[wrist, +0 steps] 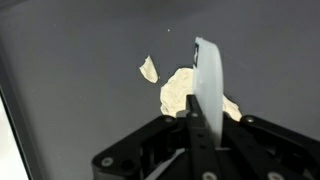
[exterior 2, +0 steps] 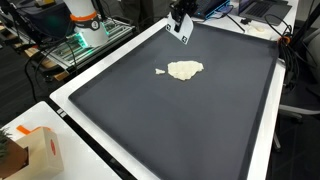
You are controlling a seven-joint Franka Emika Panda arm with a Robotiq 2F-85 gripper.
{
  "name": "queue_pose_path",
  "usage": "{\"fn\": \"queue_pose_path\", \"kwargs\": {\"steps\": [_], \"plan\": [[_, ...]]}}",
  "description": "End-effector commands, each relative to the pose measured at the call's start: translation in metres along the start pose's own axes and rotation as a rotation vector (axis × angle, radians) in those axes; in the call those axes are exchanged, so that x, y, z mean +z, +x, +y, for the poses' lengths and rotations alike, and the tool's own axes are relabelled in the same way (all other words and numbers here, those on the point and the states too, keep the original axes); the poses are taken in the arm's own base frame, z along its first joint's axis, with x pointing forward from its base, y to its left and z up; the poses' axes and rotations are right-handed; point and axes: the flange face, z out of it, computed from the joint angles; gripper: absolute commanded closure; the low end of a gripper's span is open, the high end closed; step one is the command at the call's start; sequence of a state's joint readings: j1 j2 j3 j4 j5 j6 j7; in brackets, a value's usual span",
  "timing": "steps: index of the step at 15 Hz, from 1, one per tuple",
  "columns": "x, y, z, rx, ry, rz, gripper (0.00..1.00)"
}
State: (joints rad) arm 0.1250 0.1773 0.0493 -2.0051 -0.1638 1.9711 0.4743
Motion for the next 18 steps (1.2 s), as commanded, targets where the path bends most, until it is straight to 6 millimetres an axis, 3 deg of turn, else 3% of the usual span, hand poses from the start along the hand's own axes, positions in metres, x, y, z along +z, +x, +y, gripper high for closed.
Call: {"fn": "queue_pose_path", "kwargs": {"steps": [1, 11, 18], "plan": [[0.004, -0.008, 0.019, -0.061, 0.121, -0.013, 0.99], [0.032, 0.003, 0.060, -0.172, 0.361, -0.006, 0.99], [0.050, 0.011, 0.072, -0.218, 0.499, 0.056, 0.99]]}}
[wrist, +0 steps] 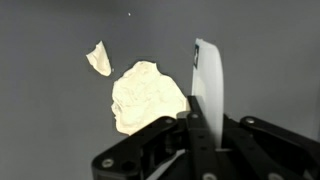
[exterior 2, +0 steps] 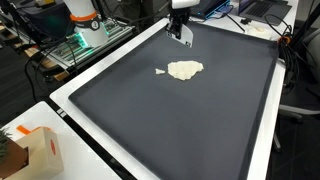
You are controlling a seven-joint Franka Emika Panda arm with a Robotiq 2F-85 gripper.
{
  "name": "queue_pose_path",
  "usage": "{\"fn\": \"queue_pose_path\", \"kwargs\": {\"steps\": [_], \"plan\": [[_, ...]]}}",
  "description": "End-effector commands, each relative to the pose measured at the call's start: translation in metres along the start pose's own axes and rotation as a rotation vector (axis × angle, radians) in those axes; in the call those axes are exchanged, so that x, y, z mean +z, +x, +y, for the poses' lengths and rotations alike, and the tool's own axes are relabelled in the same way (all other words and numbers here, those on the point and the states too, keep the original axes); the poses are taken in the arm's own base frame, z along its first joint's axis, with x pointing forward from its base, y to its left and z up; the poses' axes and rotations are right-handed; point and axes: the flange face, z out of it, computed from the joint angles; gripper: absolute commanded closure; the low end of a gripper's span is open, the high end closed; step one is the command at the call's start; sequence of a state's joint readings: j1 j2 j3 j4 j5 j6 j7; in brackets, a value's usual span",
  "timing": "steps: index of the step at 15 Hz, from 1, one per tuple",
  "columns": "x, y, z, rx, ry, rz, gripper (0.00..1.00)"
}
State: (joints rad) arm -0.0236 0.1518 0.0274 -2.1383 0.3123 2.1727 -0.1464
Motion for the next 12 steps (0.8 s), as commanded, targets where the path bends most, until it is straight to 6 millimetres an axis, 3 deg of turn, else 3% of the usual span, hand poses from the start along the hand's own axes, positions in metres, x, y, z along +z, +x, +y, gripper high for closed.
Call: {"fn": "queue_pose_path", "kwargs": {"steps": [1, 12], "plan": [[0.008, -0.004, 0.012, -0.023, 0.071, 0.042, 0.99], [0.028, -0.001, 0.036, -0.046, 0.213, 0.111, 0.99]]}}
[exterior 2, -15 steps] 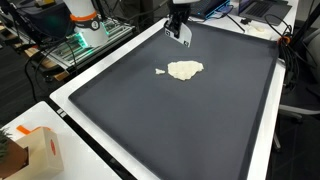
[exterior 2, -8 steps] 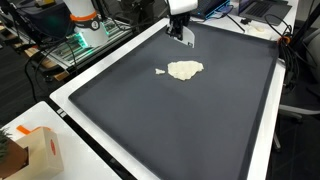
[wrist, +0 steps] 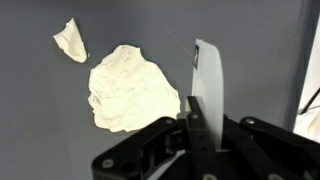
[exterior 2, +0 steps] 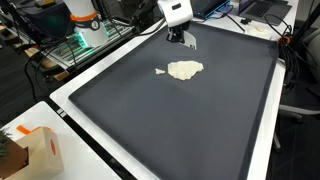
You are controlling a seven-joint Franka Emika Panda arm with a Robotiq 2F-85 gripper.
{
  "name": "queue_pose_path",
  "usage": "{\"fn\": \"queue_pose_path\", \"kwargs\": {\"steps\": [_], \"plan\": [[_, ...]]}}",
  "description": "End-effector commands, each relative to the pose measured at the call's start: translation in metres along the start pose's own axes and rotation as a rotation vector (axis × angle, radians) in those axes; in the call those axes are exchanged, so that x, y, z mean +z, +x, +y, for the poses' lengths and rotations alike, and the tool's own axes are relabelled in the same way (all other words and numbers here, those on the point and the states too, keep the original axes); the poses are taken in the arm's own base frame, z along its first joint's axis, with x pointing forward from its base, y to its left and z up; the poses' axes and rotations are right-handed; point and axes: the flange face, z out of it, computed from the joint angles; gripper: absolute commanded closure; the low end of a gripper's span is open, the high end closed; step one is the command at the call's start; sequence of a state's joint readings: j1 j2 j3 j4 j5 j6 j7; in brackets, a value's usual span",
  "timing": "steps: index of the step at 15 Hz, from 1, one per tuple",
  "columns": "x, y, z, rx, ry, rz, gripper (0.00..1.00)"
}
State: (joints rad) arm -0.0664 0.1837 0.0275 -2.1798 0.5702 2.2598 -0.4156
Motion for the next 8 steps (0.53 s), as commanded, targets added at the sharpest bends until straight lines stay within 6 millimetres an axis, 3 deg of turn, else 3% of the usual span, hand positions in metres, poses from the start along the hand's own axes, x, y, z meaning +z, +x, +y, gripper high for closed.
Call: {"fn": "queue_pose_path", "kwargs": {"steps": [1, 8], "plan": [[0.007, -0.004, 0.013, 0.007, 0.046, 0.029, 0.99], [0.017, -0.009, 0.037, 0.051, 0.100, 0.038, 0.99]]}}
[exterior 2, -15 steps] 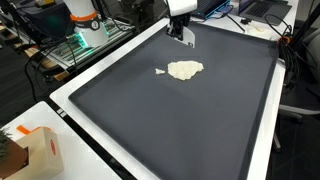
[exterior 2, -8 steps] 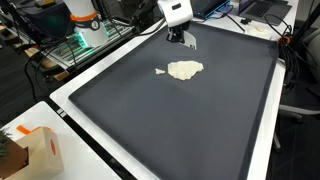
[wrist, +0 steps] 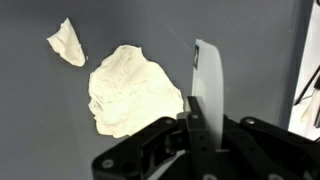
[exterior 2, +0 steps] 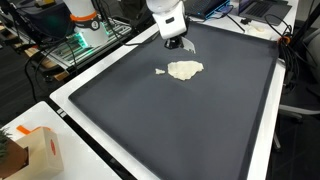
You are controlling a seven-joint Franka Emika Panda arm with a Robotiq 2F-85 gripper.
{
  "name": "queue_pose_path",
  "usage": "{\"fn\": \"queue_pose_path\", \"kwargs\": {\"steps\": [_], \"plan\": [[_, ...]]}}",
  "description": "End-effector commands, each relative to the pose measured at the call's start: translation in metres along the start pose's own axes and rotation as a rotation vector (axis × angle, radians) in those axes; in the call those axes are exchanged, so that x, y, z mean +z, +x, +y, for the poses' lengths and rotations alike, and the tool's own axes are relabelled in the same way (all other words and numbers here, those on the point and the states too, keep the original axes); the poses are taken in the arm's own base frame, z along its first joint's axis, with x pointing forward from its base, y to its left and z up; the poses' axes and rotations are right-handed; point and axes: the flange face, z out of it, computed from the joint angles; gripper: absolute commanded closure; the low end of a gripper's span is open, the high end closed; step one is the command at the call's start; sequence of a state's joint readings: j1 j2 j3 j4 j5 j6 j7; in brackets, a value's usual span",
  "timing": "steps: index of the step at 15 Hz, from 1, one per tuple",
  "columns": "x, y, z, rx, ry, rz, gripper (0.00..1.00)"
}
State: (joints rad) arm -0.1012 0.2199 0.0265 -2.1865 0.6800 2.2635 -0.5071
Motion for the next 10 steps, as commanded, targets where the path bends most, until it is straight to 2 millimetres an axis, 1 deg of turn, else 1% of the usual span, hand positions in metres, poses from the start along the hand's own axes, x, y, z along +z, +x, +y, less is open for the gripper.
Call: {"fn": "queue_pose_path", "kwargs": {"steps": [1, 5, 10], "plan": [[0.005, -0.008, 0.016, 0.027, 0.030, 0.020, 0.99], [0.009, -0.011, 0.026, 0.090, 0.066, 0.023, 0.99], [0.011, -0.012, 0.033, 0.144, 0.091, 0.043, 0.99]]}}
